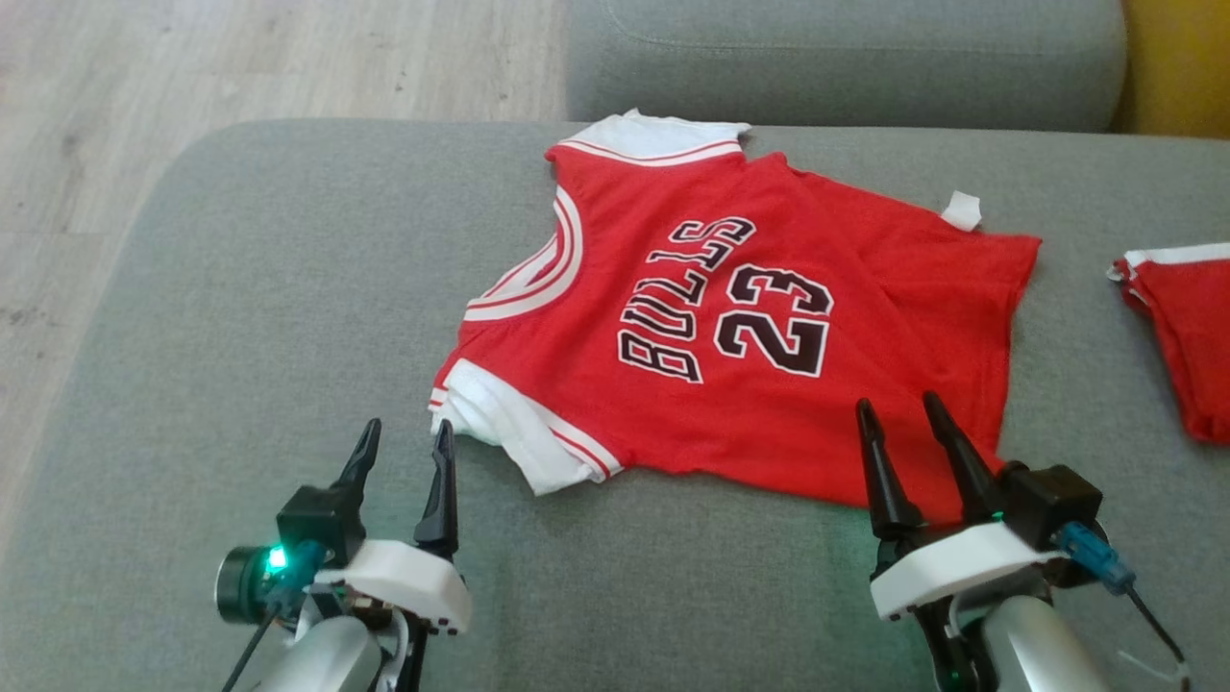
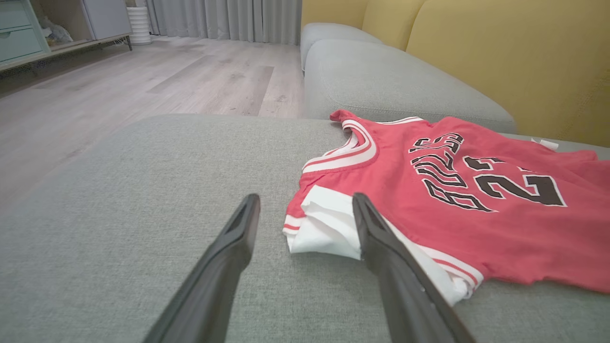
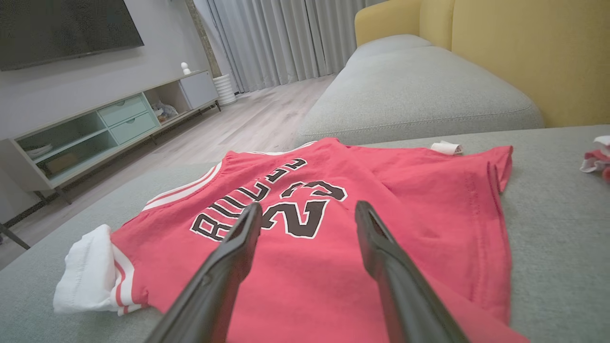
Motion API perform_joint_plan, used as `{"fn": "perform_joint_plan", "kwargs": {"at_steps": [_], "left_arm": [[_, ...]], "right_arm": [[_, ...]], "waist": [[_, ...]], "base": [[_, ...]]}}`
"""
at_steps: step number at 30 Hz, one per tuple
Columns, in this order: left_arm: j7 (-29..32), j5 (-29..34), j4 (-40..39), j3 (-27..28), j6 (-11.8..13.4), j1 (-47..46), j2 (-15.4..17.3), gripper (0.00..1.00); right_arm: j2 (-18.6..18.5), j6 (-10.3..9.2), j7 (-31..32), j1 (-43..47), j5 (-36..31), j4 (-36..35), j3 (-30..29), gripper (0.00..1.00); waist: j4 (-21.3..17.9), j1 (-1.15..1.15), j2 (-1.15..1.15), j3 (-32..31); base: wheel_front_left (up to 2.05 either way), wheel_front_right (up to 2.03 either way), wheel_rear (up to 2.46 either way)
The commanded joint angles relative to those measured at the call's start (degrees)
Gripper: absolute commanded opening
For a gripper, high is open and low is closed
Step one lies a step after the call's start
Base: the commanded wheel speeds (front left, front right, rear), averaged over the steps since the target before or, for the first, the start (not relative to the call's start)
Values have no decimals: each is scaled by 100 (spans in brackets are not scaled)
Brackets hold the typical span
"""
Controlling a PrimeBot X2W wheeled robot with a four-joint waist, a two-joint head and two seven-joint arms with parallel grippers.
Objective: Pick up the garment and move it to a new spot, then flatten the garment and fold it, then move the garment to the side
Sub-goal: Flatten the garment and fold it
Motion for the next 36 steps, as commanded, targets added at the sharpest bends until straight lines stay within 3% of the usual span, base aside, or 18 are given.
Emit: {"fn": "perform_joint_plan", "kwargs": {"at_steps": [1,9,25,36], "left_arm": [[-78,33,-177,210,-9,-250,103,100],[35,10,47,181,-167,-580,105,100],[870,-396,1124,227,-478,-1394,-21,100],[948,-347,1615,77,-626,-1681,-85,100]], "right_arm": [[-8,-5,-61,-97,-62,-193,136,100],[-8,-5,-61,-189,-108,-232,88,100],[-8,-5,-61,-328,-60,-263,136,100],[-8,-5,-61,-377,-57,-246,120,100]], "waist": [[-51,0,0,57],[-248,0,0,261],[-568,0,0,588],[-701,0,0,682]], "base": [[0,0,0],[0,0,0],[0,0,0],[0,0,0]]}}
